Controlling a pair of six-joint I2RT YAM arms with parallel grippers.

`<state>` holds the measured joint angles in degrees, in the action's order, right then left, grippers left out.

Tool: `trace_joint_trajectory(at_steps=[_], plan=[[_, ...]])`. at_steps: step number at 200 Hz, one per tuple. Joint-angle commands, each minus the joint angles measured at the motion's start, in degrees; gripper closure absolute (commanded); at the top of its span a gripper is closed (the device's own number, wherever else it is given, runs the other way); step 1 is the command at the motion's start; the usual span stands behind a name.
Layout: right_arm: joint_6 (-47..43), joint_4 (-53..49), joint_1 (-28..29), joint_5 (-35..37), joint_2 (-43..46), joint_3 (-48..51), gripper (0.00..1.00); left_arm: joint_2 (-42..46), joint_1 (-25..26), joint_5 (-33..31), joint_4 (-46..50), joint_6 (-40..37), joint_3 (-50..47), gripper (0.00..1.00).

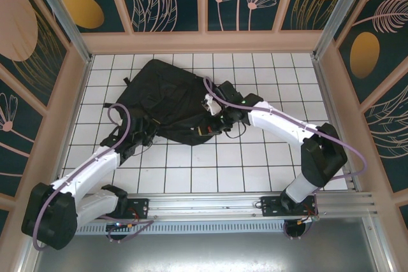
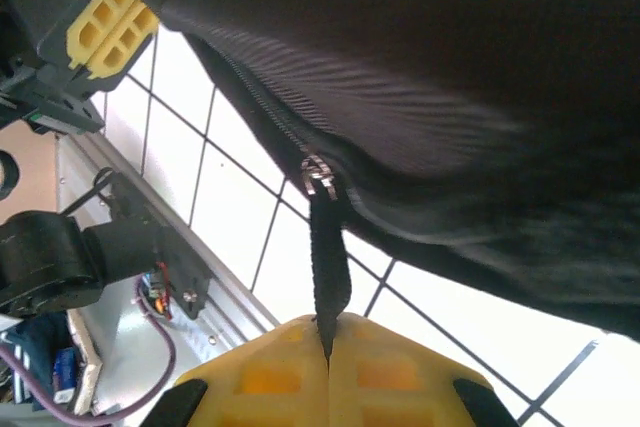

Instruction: Pack books, pencil case, and school supplies into a backpack

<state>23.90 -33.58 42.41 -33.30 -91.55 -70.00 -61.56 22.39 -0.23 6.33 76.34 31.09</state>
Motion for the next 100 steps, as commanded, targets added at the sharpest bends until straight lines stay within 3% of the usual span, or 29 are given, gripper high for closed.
trace_joint_trajectory(at_steps=[1,15,31,54,100], plan=[[7.7,1.5,1.7,-3.4,0.1,-2.3,1.0,-0.5,-1.2,-4.0,3.4,-5.8,4.1,0.49],[13.8,5.4,2.8,-3.9,-0.3,-2.1,1.0,0.0,-1.2,-4.4,6.0,-7.5,5.8,0.33],[20.8,10.0,4.0,-2.9,-0.6,-1.0,1.0,0.9,-1.2,-3.9,9.9,-8.3,7.5,0.24],[27.9,15.2,6.7,-2.3,-1.5,-0.8,1.0,2.0,-1.0,-1.3,15.7,-6.1,9.2,0.21],[31.1,18.3,9.4,-1.4,-2.8,-2.8,1.0,2.9,3.8,3.6,16.9,5.9,8.4,0.18]])
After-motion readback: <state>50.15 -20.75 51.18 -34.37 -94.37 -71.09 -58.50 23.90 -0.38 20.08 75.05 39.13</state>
